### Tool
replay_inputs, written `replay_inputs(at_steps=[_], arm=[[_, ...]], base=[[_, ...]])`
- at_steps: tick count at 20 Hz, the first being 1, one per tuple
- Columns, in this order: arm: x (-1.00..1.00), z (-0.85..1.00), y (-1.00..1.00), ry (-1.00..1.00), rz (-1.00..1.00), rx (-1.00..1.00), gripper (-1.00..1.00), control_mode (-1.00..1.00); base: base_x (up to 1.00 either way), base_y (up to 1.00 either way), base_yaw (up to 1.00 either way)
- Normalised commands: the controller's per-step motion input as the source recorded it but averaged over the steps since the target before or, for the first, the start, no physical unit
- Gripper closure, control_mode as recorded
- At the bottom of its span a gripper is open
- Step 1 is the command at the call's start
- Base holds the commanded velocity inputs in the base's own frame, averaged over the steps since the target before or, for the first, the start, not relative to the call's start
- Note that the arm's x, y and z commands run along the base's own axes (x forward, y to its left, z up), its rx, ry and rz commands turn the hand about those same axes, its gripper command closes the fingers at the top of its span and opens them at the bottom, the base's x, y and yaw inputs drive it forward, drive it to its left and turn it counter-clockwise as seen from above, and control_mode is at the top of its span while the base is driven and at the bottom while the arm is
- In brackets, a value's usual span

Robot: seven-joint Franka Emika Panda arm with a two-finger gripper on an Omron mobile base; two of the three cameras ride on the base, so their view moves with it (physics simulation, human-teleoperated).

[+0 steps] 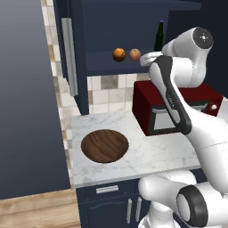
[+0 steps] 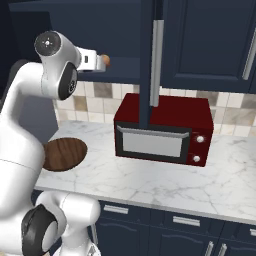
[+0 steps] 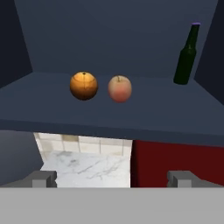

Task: Open the cabinet. Pick the peach and orange from the cabinet and place them into the bowl. Then close the cabinet.

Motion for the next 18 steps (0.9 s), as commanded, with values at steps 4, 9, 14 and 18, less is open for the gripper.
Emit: replay_inputs(at_steps=[4, 9, 14, 18], arm=[[0.37, 0.00, 0.00, 0.00, 0.00, 0.00, -1.00, -1.00], [0.35, 0.00, 0.00, 0.00, 0.00, 0.00, -1.00, -1.00], [0.39, -0.01, 0.00, 0.00, 0.00, 0.00, -1.00, -1.00], [0.38, -0.07, 0.00, 0.00, 0.00, 0.00, -1.00, -1.00]], base=[[0.00, 0.00, 0.00], [0.00, 0.00, 0.00], [0.00, 0.00, 0.00], [0.00, 0.00, 0.00]])
